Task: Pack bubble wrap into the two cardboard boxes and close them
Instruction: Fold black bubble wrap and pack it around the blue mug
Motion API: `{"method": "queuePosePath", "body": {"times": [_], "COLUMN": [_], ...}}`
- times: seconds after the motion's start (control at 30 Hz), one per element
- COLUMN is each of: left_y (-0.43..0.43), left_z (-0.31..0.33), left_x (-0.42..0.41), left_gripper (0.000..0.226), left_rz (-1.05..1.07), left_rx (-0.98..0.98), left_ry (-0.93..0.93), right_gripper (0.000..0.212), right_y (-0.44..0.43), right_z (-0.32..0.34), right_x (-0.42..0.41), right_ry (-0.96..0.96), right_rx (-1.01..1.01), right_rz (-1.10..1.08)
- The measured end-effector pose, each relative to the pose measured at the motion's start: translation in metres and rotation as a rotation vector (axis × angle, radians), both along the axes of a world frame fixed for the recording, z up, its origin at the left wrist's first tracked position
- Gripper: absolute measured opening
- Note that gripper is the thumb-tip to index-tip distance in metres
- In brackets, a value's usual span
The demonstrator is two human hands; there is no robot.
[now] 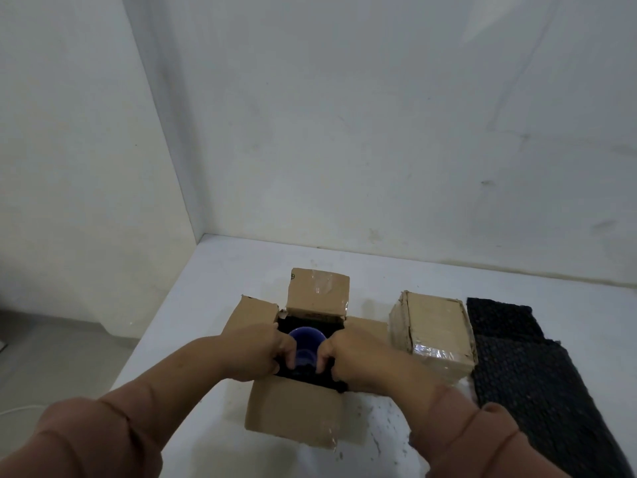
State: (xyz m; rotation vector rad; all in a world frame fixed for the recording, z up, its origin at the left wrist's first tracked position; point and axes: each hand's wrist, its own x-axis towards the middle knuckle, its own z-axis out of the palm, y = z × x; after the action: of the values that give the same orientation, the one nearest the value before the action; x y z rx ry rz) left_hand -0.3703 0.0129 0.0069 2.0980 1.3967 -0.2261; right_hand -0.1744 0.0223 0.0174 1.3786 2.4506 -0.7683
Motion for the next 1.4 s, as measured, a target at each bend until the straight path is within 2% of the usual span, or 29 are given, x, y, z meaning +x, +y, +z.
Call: {"method": "queuePosePath", "body": {"times": [0.17,0.27,0.4,0.57,0.63,0.77,0.97,1.1,1.23,1.4], "left_y": [0.005,0.007,0.007,0.006,0.007,0.009,0.011,0.011,0.011,0.003], "left_z": [-0.004,-0.009,-0.015,-0.017,-0.016,-0.016,-0.020,-0.015,-0.015,-0.019], "left_x": [-0.001,0.001,0.000,-0.003,-0.001,0.004,0.002,0.005,0.005,0.007], "left_gripper": [0.026,0.036,0.031,0.025,0.025,0.025,0.026,0.024,0.020,0.038], "left_rz": [-0.051,-0.080,-0.221,-0.127,-0.159,-0.227,-0.198,-0.137,-0.123,-0.086], "left_rx": [-0.024,0.013,0.074,0.076,0.086,0.133,0.105,0.062,0.012,0.047], "left_ry": [-0.026,-0.030,-0.006,-0.069,-0.013,0.101,0.096,0.076,0.017,0.077], "right_gripper": [0.035,0.034,0.026,0.045,0.045,0.042,0.033,0.037,0.034,0.036], "right_y": [0.006,0.006,0.005,0.008,0.009,0.008,0.010,0.007,0.007,0.009], "right_z": [-0.007,-0.016,-0.021,-0.022,-0.024,-0.024,-0.025,-0.023,-0.027,-0.030], "right_x": [-0.004,-0.004,-0.001,0.003,0.004,0.002,0.003,0.000,0.002,0.007], "right_ry": [-0.101,-0.133,-0.069,-0.044,-0.034,-0.092,-0.033,-0.144,-0.105,-0.080], "right_rx": [0.020,0.056,0.027,-0.006,-0.046,0.037,0.030,0.176,0.241,0.254], "right_rz": [0.081,0.102,0.066,0.083,0.052,0.135,0.105,0.232,0.236,0.256]}}
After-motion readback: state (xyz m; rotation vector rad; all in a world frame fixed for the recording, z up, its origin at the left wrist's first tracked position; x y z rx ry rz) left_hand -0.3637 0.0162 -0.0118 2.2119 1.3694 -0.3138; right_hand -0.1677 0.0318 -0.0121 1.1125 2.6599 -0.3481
